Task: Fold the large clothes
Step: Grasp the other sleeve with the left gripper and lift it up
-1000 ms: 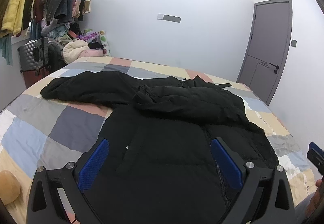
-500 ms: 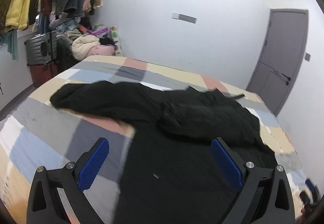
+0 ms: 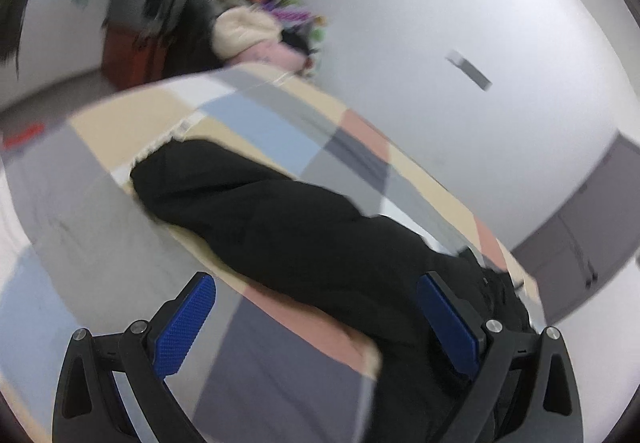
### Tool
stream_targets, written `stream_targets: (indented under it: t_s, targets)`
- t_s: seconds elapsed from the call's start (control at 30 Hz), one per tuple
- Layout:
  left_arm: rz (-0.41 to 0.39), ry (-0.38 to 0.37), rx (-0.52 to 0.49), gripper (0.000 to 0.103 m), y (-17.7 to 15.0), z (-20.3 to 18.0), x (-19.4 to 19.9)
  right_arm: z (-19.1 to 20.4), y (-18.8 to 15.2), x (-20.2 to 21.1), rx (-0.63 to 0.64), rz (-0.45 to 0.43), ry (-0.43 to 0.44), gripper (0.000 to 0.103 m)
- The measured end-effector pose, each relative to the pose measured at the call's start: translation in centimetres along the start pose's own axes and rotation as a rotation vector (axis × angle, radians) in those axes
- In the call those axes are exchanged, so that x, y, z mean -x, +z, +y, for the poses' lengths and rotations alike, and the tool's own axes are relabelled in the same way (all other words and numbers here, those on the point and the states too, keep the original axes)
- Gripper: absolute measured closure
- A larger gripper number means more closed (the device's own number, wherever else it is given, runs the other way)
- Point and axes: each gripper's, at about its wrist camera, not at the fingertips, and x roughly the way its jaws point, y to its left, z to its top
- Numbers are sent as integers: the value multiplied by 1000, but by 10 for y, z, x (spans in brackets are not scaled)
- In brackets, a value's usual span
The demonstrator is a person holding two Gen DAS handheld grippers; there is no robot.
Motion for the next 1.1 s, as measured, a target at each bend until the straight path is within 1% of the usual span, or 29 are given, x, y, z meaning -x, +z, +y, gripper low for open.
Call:
stream_targets:
  t_s: [0.07, 0.1, 0.13, 0.23, 0.3, 0.4, 0.53, 0.57, 0.6, 0.67, 0.7, 0.73, 0.77, 0.8, 0.83, 0.93, 1.0, 1.1]
  targets:
    - [17, 1, 53, 1, 4, 25, -28, 4, 4, -9, -2, 14, -5, 0]
    - [26, 7, 91, 1, 6, 38, -43, 6, 6, -14, -1, 19, -11, 0]
    - [33, 4, 133, 3, 7, 51, -58, 9, 8, -20, 2, 25, -21, 0]
    - [54, -13, 258, 3, 7, 87, -101, 17, 12, -38, -2, 58, -33, 0]
    - [57, -2, 301, 5, 9, 104, -126, 19, 14, -48, -10, 75, -39, 0]
    - [18, -21, 338, 5, 17, 125, -150, 19, 17, -62, -23, 89, -62, 0]
    - [-60, -30, 359, 5, 26, 136, -161, 23, 19, -75, -14, 102, -87, 0]
    - [-77, -25, 360, 7, 29, 136, -162, 24, 19, -77, -9, 105, -91, 0]
    - [-88, -15, 363, 11, 31, 137, -164, 25, 19, -81, -7, 113, -93, 0]
    - [-86, 9, 371, 40, 35, 138, -166, 24, 20, -86, -15, 125, -87, 0]
    - [-78, 18, 378, 46, 36, 139, -167, 23, 21, -87, -17, 127, -84, 0]
    - [-80, 15, 391, 58, 36, 140, -165, 22, 21, -88, -15, 127, -87, 0]
    - [-86, 2, 406, 72, 34, 138, -161, 21, 22, -87, -13, 125, -88, 0]
    - [-96, -22, 419, 79, 34, 136, -156, 21, 22, -87, -8, 121, -90, 0]
    - [-98, -21, 412, 85, 35, 131, -152, 20, 23, -87, -5, 120, -96, 0]
    - [-90, 53, 318, 92, 45, 106, -132, 17, 25, -81, -21, 109, -80, 0]
    - [-104, 77, 291, 94, 52, 97, -112, 15, 28, -74, -29, 99, -66, 0]
    - [-124, 95, 250, 94, 60, 77, -80, 13, 29, -70, -41, 114, -9, 0]
